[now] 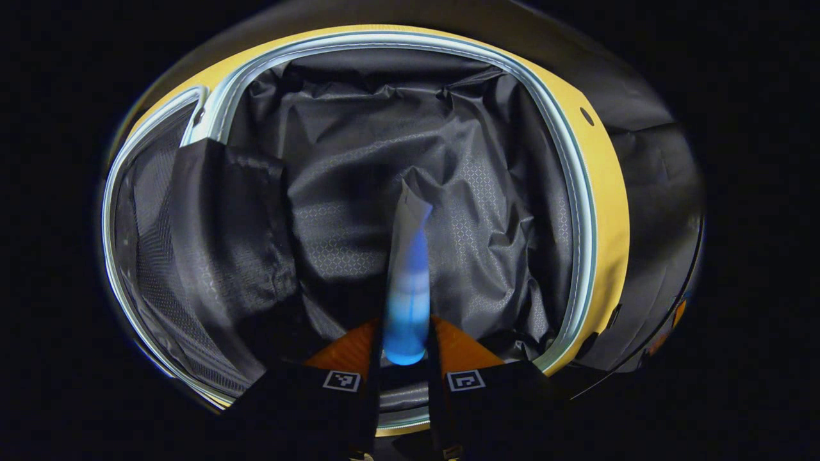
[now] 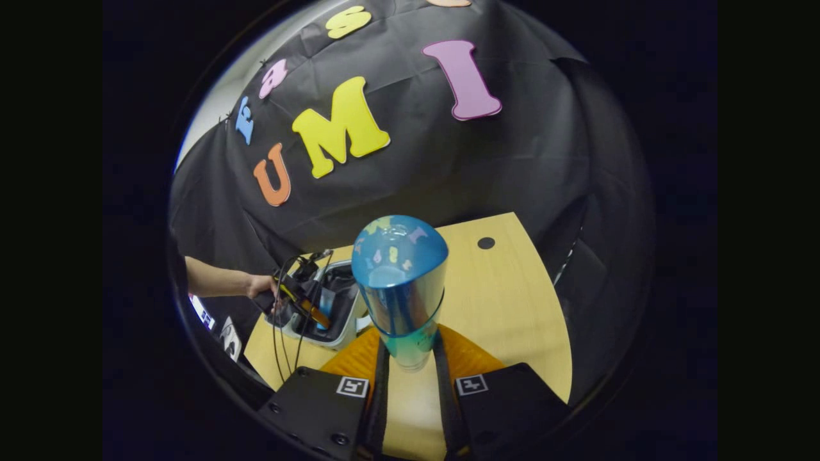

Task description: First open the suitcase, pack the skin care products into it, and then close the suitcase.

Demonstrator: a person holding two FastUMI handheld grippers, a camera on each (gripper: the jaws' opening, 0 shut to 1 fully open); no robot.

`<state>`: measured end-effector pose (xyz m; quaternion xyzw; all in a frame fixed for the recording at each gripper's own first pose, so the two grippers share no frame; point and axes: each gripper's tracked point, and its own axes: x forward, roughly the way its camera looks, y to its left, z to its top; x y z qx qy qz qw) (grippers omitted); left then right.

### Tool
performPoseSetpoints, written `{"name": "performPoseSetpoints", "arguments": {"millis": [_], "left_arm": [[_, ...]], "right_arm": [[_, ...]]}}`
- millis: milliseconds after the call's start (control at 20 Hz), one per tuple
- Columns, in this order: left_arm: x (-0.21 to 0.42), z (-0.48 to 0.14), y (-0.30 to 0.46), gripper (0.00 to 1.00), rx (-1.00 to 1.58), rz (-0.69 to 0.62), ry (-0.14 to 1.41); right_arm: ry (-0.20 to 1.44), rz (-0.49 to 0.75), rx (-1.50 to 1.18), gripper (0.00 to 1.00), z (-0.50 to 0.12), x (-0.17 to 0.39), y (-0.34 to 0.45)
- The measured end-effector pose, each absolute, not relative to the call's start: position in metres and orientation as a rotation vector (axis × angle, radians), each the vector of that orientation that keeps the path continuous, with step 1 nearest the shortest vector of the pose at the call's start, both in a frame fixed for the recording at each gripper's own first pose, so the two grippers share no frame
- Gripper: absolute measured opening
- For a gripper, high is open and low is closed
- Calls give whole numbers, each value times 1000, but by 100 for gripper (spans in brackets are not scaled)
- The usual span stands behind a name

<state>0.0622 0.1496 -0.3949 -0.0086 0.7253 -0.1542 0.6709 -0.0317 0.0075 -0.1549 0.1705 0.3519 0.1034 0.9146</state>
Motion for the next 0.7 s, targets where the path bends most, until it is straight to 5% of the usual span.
{"name": "performPoseSetpoints", "arguments": {"millis": [350, 500, 700], "left_arm": [[58, -389, 154, 45, 41, -330, 1646], [55, -371, 147, 84, -92, -305, 1542], [53, -300, 131, 86, -358, -289, 1228]], "right_arm": [[834, 404, 288, 33, -145, -29, 69], [934, 518, 295, 33, -152, -11, 125], [1045, 637, 273, 31, -165, 24, 214]]}}
